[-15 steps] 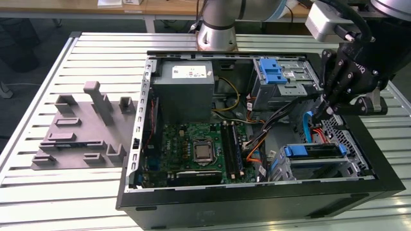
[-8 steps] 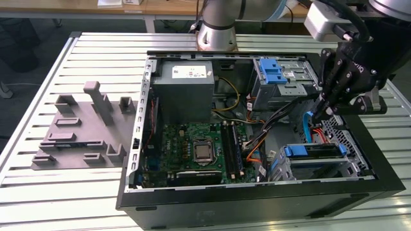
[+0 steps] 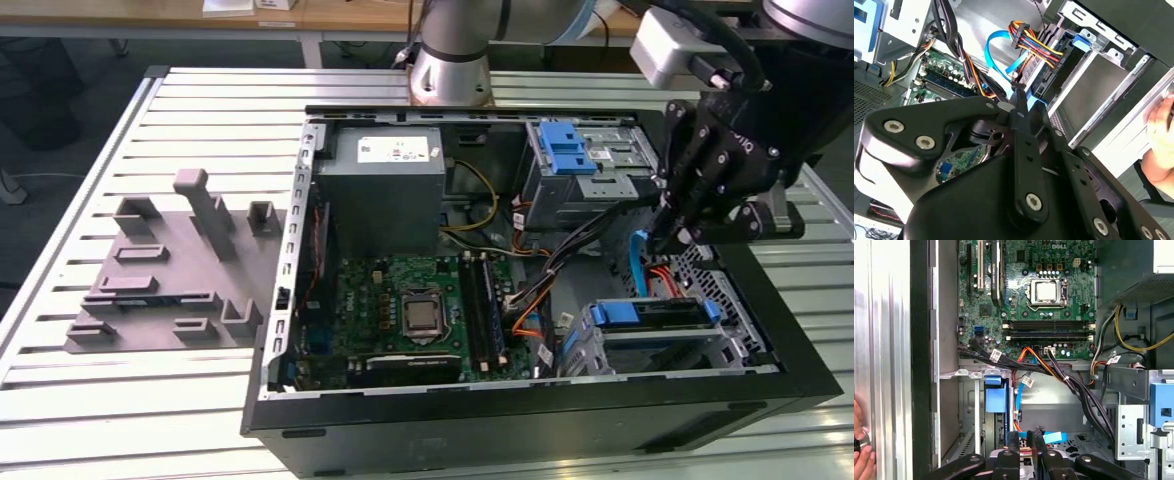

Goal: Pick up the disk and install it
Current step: 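Insert the second disk wire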

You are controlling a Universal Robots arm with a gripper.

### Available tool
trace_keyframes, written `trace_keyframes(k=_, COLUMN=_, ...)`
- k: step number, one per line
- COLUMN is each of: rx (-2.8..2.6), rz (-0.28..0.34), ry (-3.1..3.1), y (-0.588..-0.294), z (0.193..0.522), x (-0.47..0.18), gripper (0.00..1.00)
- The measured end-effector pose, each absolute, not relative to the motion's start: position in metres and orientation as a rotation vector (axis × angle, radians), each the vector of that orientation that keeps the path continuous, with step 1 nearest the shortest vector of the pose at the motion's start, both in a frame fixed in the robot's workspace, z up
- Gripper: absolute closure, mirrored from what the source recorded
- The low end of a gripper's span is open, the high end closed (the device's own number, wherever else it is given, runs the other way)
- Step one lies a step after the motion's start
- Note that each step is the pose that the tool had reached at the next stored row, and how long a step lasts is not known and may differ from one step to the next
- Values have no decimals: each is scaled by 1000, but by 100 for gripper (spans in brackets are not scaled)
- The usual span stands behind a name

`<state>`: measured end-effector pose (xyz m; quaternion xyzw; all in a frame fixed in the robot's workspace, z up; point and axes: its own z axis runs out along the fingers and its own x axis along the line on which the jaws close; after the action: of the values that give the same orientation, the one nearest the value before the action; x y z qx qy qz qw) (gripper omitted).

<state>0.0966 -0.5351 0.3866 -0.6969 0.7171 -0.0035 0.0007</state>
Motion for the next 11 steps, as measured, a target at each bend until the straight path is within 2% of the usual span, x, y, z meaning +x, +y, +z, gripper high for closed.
trace_keyframes(k=1, rx=-2189, rz=-11, ry=2251, y=-535, z=387, x=97, gripper=75)
trace_keyframes(k=3, rx=-2190, rz=-11, ry=2250, y=-535, z=387, x=96, gripper=74)
trace_keyframes(k=4, rx=-2190, rz=-11, ry=2250, y=-534, z=387, x=96, gripper=68)
trace_keyframes(k=11, rx=-2191, rz=-11, ry=2250, y=-531, z=386, x=96, gripper=68)
